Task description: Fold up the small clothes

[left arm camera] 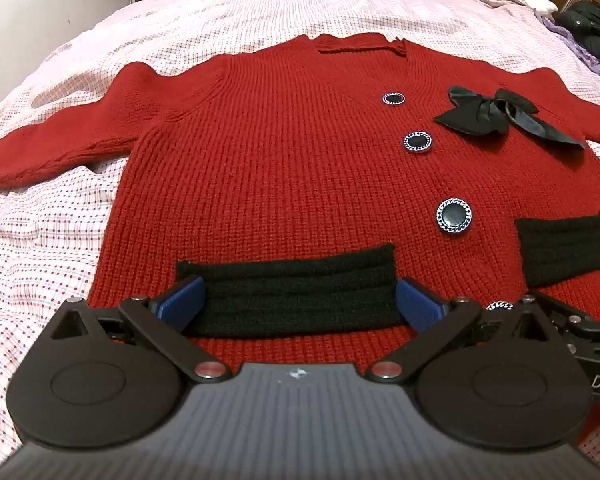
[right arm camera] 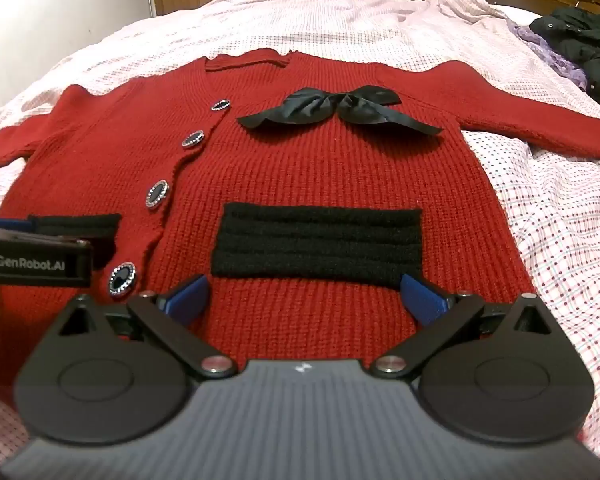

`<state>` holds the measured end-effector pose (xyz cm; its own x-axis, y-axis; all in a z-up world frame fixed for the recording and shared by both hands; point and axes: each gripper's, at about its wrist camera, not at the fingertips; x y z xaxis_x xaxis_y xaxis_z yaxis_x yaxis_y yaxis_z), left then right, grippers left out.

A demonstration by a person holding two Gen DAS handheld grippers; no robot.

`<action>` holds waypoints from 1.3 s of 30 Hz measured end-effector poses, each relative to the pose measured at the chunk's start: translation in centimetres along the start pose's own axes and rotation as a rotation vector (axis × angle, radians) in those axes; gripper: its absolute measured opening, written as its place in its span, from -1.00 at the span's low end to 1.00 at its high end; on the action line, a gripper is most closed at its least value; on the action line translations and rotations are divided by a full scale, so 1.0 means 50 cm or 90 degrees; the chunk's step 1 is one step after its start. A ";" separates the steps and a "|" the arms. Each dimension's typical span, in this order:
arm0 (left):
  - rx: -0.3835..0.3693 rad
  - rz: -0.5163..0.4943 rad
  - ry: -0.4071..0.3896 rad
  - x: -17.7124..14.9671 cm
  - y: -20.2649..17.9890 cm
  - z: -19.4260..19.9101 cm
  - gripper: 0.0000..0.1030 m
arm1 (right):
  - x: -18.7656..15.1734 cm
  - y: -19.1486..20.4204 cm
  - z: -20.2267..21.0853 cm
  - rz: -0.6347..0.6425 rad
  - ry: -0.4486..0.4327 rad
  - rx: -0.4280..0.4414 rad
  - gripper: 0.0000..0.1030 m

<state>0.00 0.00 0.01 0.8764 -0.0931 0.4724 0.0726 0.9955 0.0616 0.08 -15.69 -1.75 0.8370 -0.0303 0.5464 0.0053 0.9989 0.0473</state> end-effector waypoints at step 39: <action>0.004 0.001 0.005 0.004 -0.005 0.002 1.00 | 0.002 -0.001 0.005 0.001 -0.002 0.004 1.00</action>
<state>0.11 -0.28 0.19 0.8800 -0.0916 0.4660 0.0683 0.9954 0.0667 0.03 -15.77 -1.51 0.8357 -0.0295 0.5484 0.0015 0.9987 0.0515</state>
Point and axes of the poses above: each gripper's, at about its wrist camera, not at the fingertips, and z roughly against the way its jaws point, y to its left, x to its top, and after that the axes turned 12 degrees about y, right-handed
